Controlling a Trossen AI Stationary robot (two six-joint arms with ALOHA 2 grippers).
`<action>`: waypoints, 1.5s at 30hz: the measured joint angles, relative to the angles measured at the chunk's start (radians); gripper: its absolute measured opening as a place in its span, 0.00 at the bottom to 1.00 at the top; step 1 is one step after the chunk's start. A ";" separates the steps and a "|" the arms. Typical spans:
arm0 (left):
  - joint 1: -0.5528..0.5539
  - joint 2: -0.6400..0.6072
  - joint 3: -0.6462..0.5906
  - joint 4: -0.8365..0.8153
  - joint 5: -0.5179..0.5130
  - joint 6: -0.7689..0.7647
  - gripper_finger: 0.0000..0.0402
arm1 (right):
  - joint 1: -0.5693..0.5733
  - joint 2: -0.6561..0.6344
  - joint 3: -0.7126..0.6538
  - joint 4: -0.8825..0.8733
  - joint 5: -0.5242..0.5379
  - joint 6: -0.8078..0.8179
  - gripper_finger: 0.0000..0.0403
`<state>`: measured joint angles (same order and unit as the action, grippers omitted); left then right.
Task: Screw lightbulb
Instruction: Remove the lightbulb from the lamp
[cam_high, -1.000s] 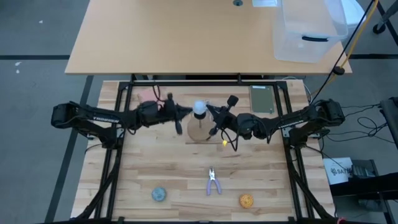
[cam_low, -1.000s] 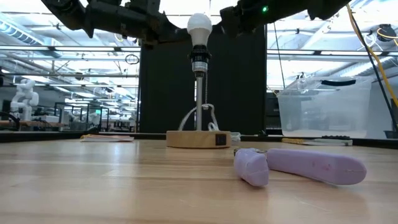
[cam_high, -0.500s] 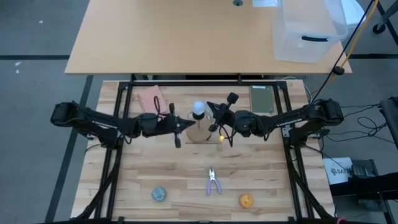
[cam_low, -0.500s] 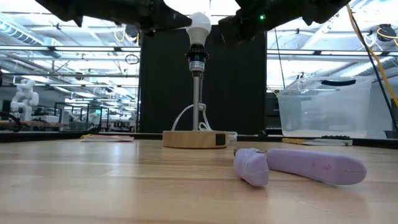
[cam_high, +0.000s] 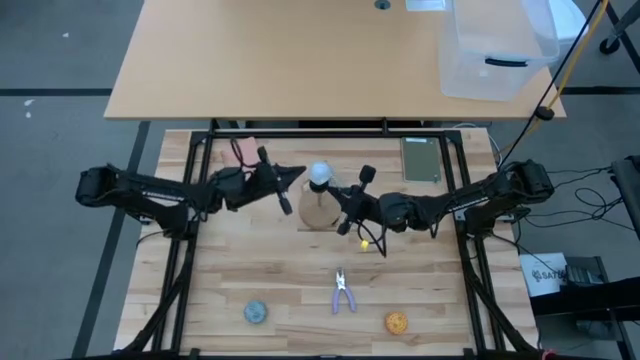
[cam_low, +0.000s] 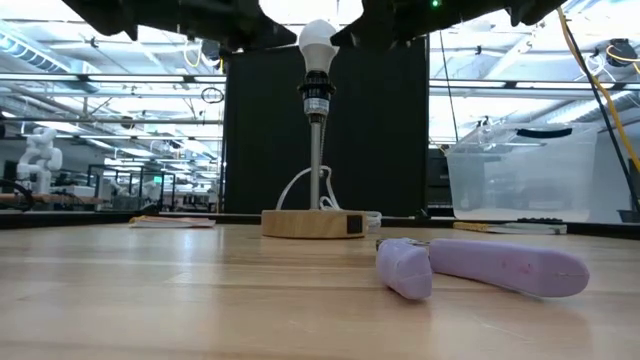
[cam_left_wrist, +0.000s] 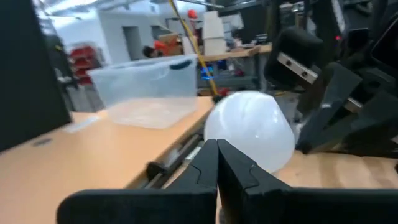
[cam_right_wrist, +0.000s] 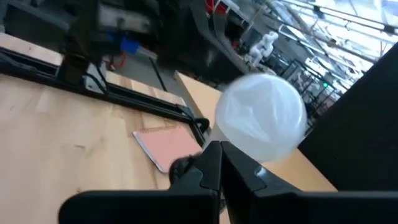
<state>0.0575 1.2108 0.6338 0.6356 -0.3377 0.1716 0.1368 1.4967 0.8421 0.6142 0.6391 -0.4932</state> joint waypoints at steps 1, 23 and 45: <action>0.013 0.004 0.000 0.000 0.028 -0.013 0.00 | 0.003 0.000 0.000 0.008 0.000 -0.009 0.00; -0.025 0.012 0.000 0.001 0.134 -0.063 0.00 | -0.042 0.000 0.000 0.079 0.113 -0.077 0.00; -0.022 -0.034 0.000 0.048 -0.007 0.014 0.00 | 0.042 0.000 0.000 0.068 0.205 -0.127 0.00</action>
<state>0.0351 1.1767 0.6338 0.6834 -0.3450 0.1861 0.1788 1.4967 0.8421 0.6826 0.8446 -0.6203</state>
